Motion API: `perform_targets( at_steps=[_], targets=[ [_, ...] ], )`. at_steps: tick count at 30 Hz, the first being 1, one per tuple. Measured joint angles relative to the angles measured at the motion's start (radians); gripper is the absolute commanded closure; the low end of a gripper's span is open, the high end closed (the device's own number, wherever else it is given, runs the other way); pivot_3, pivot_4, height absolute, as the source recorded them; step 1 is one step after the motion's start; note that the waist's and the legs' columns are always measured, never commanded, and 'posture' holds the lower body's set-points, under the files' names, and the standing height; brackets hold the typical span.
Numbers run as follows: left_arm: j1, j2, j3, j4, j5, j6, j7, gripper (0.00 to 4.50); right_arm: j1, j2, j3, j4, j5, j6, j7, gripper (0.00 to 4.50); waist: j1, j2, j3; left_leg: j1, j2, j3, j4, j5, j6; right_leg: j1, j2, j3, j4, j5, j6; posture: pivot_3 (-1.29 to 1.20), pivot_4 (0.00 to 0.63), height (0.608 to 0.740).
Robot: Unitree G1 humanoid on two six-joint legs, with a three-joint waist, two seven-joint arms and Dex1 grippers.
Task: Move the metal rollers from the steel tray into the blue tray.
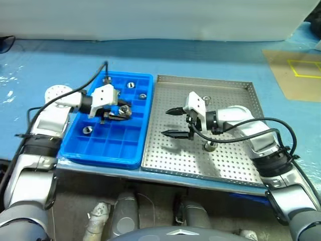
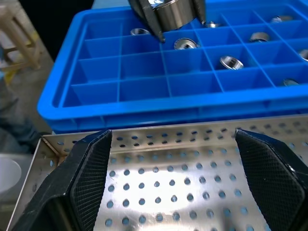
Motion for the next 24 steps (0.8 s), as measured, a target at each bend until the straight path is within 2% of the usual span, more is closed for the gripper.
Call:
perform_targets(
  at_steps=[7, 12, 17, 24],
  targets=[
    [0.306, 0.079, 0.144, -0.257, -0.091, 0.159, 0.108, 2.76, -0.057, 0.078, 0.043, 0.117, -0.048, -0.082, 0.093, 0.28, 0.031, 0.0, 0.0, -0.001, 0.0, -0.001, 0.002, 0.0, 0.0, 0.0, 0.0, 0.0, 0.0, 0.0, 0.0, 0.28, 0.15, 0.74],
    [0.456, 0.107, 0.176, -0.36, -0.132, 0.213, 0.138, 2.76, -0.063, 0.09, 0.046, 0.139, -0.07, -0.1, 0.122, 0.28, 0.047, 0.0, 0.0, -0.001, 0.0, -0.001, 0.003, 0.0, -0.001, 0.001, 0.0, 0.0, 0.0, 0.0, 0.0, 0.28, 0.15, 0.74],
    [0.508, 0.107, 0.179, -0.337, -0.131, 0.214, 0.182, 2.76, -0.062, 0.092, 0.045, 0.14, -0.088, -0.103, 0.127, 0.28, 0.055, 0.0, 0.0, 0.002, 0.001, -0.001, 0.002, 0.001, -0.002, 0.002, 0.001, 0.001, 0.0, 0.0, 0.0, 0.25, 0.15, 0.74],
    [0.5, 0.1, 0.133, -0.29, -0.118, 0.186, 0.218, 2.76, -0.035, 0.089, 0.037, 0.133, -0.098, -0.098, 0.12, 0.28, 0.055, 0.0, 0.0, 0.002, 0.001, -0.001, 0.002, 0.001, -0.003, 0.002, 0.001, 0.002, 0.0, 0.0, 0.001, 0.22, 0.15, 0.74]
  ],
)
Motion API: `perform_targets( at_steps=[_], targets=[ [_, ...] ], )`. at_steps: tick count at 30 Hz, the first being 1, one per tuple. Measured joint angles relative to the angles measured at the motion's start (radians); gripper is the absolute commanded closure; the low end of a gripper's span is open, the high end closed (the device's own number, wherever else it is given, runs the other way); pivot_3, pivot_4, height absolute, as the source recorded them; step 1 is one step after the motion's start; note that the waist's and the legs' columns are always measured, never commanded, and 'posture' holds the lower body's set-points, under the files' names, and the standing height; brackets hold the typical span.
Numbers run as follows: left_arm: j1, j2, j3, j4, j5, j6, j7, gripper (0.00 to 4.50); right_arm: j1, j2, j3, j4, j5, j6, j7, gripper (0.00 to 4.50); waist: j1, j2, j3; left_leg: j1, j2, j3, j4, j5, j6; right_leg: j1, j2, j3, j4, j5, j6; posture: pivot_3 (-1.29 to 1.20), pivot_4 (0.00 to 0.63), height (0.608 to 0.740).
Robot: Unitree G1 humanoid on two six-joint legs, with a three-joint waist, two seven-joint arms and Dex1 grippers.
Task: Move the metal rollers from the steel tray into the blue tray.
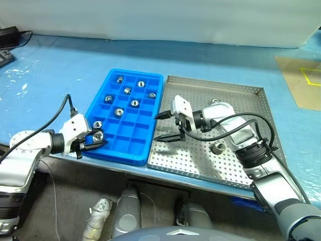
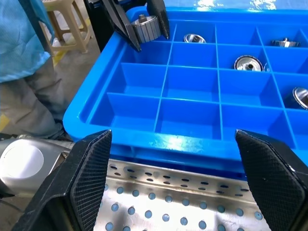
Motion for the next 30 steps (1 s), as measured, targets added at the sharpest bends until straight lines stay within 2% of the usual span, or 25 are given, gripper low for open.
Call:
perform_targets(
  at_steps=[5, 12, 21, 26, 30],
  targets=[
    [-0.019, -0.004, -0.035, 0.027, 0.008, -0.034, 0.008, 2.76, 0.015, -0.007, -0.006, -0.021, -0.002, 0.006, -0.014, 0.28, -0.002, 0.0, 0.0, 0.001, 0.0, 0.0, 0.0, 0.0, 0.0, 0.0, 0.001, 0.0, 0.0, 0.0, 0.0, 0.21, 0.15, 0.74],
    [-0.051, -0.002, -0.046, 0.074, 0.021, -0.088, 0.023, 0.44, 0.027, -0.013, -0.011, -0.039, -0.002, 0.018, -0.033, 0.28, -0.005, 0.0, 0.0, 0.001, -0.001, 0.0, 0.0, 0.001, -0.001, 0.001, 0.0, 0.001, 0.0, 0.0, 0.0, 0.2, 0.15, 0.74],
    [-0.097, -0.032, -0.057, 0.085, -0.003, -0.066, 0.043, 0.44, 0.03, -0.014, -0.018, -0.04, -0.002, 0.025, -0.04, 0.28, -0.014, 0.0, 0.0, 0.001, -0.002, 0.0, 0.0, 0.001, -0.001, 0.001, 0.0, 0.0, 0.001, 0.0, 0.0, 0.17, 0.15, 0.74],
    [-0.269, -0.112, -0.054, 0.015, -0.138, 0.051, 0.064, 0.44, 0.045, -0.034, -0.056, -0.044, -0.002, 0.041, -0.076, 0.28, -0.01, 0.0, 0.0, 0.002, -0.003, 0.0, 0.004, 0.003, -0.004, 0.001, -0.001, 0.001, 0.006, 0.0, 0.0, 0.1, 0.15, 0.74],
    [-0.364, -0.198, -0.108, 0.026, -0.153, 0.066, 0.073, 0.44, 0.104, -0.06, -0.114, -0.045, -0.003, 0.073, -0.129, 0.28, -0.023, 0.0, 0.0, 0.003, -0.003, 0.0, 0.004, 0.004, -0.006, 0.001, -0.001, 0.001, 0.008, 0.0, 0.0, 0.04, 0.15, 0.74]
  ],
)
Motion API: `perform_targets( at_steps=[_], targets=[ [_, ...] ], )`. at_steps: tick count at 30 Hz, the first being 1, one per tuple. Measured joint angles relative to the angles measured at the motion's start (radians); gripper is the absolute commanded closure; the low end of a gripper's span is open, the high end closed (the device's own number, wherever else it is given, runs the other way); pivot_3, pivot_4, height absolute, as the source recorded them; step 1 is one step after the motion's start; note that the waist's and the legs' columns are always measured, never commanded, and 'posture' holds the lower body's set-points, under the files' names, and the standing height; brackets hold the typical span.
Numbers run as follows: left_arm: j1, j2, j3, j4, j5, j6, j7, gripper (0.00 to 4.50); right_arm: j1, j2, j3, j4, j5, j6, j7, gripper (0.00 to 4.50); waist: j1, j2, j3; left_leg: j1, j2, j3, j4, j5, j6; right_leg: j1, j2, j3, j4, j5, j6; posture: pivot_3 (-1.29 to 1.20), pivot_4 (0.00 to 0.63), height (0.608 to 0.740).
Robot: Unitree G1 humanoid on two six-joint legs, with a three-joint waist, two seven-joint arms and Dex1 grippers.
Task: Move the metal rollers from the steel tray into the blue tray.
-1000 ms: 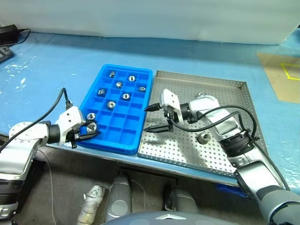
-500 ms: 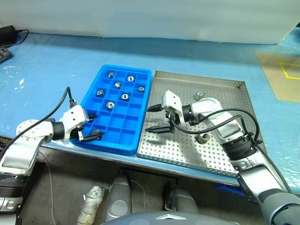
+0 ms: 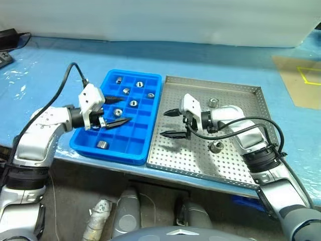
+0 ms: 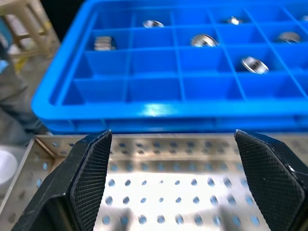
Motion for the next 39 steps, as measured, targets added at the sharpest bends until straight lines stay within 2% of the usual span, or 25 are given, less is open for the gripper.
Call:
perform_targets(
  at_steps=[7, 13, 20, 27, 34, 37, 39],
  targets=[
    [-0.121, -0.179, -0.183, 0.159, 0.06, -0.076, -0.038, 0.44, 0.188, -0.057, -0.085, -0.151, 0.021, 0.105, -0.093, 0.28, -0.031, 0.0, 0.0, 0.0, 0.0, 0.0, 0.0, 0.0, 0.0, 0.0, 0.001, 0.001, 0.0, 0.0, 0.0, -0.13, 0.15, 0.74],
    [-0.198, -0.283, -0.237, 0.353, 0.108, -0.156, -0.059, 0.44, 0.311, -0.099, -0.204, -0.303, 0.059, 0.196, -0.18, 0.28, -0.07, 0.0, 0.0, 0.001, 0.0, 0.001, 0.0, 0.0, 0.0, 0.0, 0.002, 0.002, 0.0, 0.0, 0.0, -0.24, 0.15, 0.74],
    [-0.232, -0.308, -0.262, 0.474, 0.147, -0.228, -0.121, 0.44, 0.403, -0.111, -0.253, -0.391, 0.083, 0.24, -0.248, 0.28, -0.101, 0.0, 0.0, 0.002, -0.001, 0.001, 0.001, 0.0, 0.001, 0.001, 0.002, 0.002, 0.0, 0.0, 0.0, -0.27, 0.15, 0.74],
    [-0.247, -0.327, -0.262, 0.528, 0.169, -0.257, -0.138, 0.44, 0.471, -0.102, -0.265, -0.376, 0.085, 0.237, -0.29, 0.28, -0.11, 0.0, 0.0, 0.001, -0.001, 0.001, 0.003, -0.004, 0.007, 0.002, 0.001, 0.002, -0.001, 0.0, 0.0, -0.27, 0.15, 0.74],
    [-0.247, -0.324, -0.261, 0.528, 0.175, -0.258, -0.145, 0.44, 0.467, -0.086, -0.247, -0.315, 0.076, 0.203, -0.311, 0.28, -0.111, 0.0, 0.0, 0.001, -0.001, 0.001, 0.003, -0.004, 0.007, 0.002, 0.001, 0.002, -0.001, 0.0, 0.0, -0.25, 0.15, 0.74],
    [-0.246, -0.317, -0.261, 0.527, 0.176, -0.258, -0.145, 0.42, 0.468, -0.084, -0.235, -0.293, 0.069, 0.185, -0.312, 0.9, -0.111, 0.0, 0.0, 0.001, -0.001, 0.001, 0.003, -0.004, 0.007, 0.002, 0.001, 0.002, -0.001, 0.0, 0.0, -0.25, 0.15, 0.74],
    [-0.246, -0.312, -0.261, 0.525, 0.177, -0.258, -0.145, 0.42, 0.47, -0.085, -0.23, -0.279, 0.062, 0.169, -0.31, 1.52, -0.111, 0.0, 0.0, 0.001, -0.001, 0.001, 0.003, -0.004, 0.008, 0.002, 0.001, 0.002, -0.001, 0.0, 0.0, -0.25, 0.15, 0.74]
  ],
)
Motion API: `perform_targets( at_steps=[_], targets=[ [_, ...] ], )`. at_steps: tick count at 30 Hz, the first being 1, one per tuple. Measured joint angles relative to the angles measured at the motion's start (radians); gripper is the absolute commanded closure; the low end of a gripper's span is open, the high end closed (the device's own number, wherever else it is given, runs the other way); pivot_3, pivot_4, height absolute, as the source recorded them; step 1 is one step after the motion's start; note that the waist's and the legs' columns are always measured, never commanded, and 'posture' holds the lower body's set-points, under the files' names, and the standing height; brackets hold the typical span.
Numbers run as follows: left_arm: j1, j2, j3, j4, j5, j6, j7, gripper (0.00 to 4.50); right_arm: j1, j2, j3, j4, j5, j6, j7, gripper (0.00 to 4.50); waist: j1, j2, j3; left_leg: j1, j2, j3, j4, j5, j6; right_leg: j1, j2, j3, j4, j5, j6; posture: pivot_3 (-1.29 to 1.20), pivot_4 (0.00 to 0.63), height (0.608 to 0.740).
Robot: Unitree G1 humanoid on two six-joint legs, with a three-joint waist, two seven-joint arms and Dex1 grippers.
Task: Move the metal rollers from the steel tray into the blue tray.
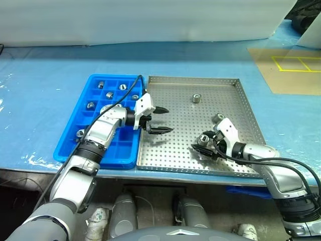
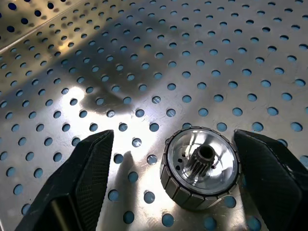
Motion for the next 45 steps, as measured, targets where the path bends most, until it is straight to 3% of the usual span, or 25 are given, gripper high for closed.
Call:
perform_targets(
  at_steps=[3, 5, 15, 24, 33, 38, 45],
  targets=[
    [0.008, 0.009, 0.0, -0.01, 0.0, 0.001, -0.001, 0.42, 0.006, -0.003, 0.008, 0.002, -0.002, -0.013, 0.012, 2.58, 0.0, 0.0, 0.0, 0.0, 0.0, 0.0, 0.0, 0.0, 0.0, 0.0, 0.0, 0.0, 0.0, 0.0, 0.0, -0.24, 0.15, 0.74],
    [0.013, 0.017, 0.0, -0.026, -0.003, 0.011, -0.012, 0.42, -0.004, -0.001, 0.012, 0.013, -0.011, -0.021, 0.007, 2.8, -0.001, 0.0, 0.0, 0.0, 0.0, 0.0, 0.0, 0.0, 0.0, 0.0, 0.0, 0.0, 0.0, 0.0, 0.0, -0.24, 0.15, 0.74],
    [0.021, 0.094, 0.028, -0.088, -0.048, 0.076, -0.074, 0.42, -0.06, 0.002, 0.034, 0.017, -0.022, -0.019, 0.015, 2.81, 0.0, 0.0, 0.0, 0.0, 0.0, 0.0, -0.001, 0.0, 0.0, 0.0, 0.0, 0.0, 0.0, 0.0, 0.0, -0.2, 0.15, 0.74],
    [0.065, 0.258, 0.164, -0.26, -0.121, 0.178, -0.059, 0.42, -0.302, 0.079, 0.169, 0.033, -0.018, -0.033, 0.105, 2.81, 0.003, 0.001, 0.0, 0.001, 0.001, 0.0, -0.003, 0.001, -0.001, -0.001, 0.0, 0.0, 0.0, 0.0, -0.001, -0.06, 0.15, 0.74],
    [0.206, 0.371, 0.323, -0.324, -0.138, 0.235, 0.077, 0.42, -0.637, 0.369, 0.296, 0.482, -0.136, -0.284, 0.131, 2.81, 0.02, 0.0, 0.0, -0.002, 0.001, -0.001, -0.004, 0.003, -0.006, -0.005, 0.0, -0.002, 0.004, -0.002, -0.003, 0.12, 0.15, 0.74],
    [0.277, 0.406, 0.394, -0.38, -0.16, 0.281, 0.138, 0.42, -0.689, 0.446, 0.337, 0.637, -0.184, -0.403, 0.164, 2.81, 0.055, 0.0, 0.001, -0.004, 0.001, -0.001, -0.005, 0.004, -0.007, -0.007, 0.0, -0.003, 0.004, -0.002, -0.003, 0.17, 0.15, 0.74],
    [0.317, 0.431, 0.437, -0.412, -0.177, 0.3, 0.185, 0.42, -0.746, 0.541, 0.344, 0.779, -0.24, -0.513, 0.159, 2.81, 0.066, -0.001, 0.001, -0.008, 0.001, -0.002, -0.004, 0.005, -0.009, -0.013, 0.0, -0.004, 0.007, -0.002, -0.003, 0.17, 0.15, 0.74]
  ],
)
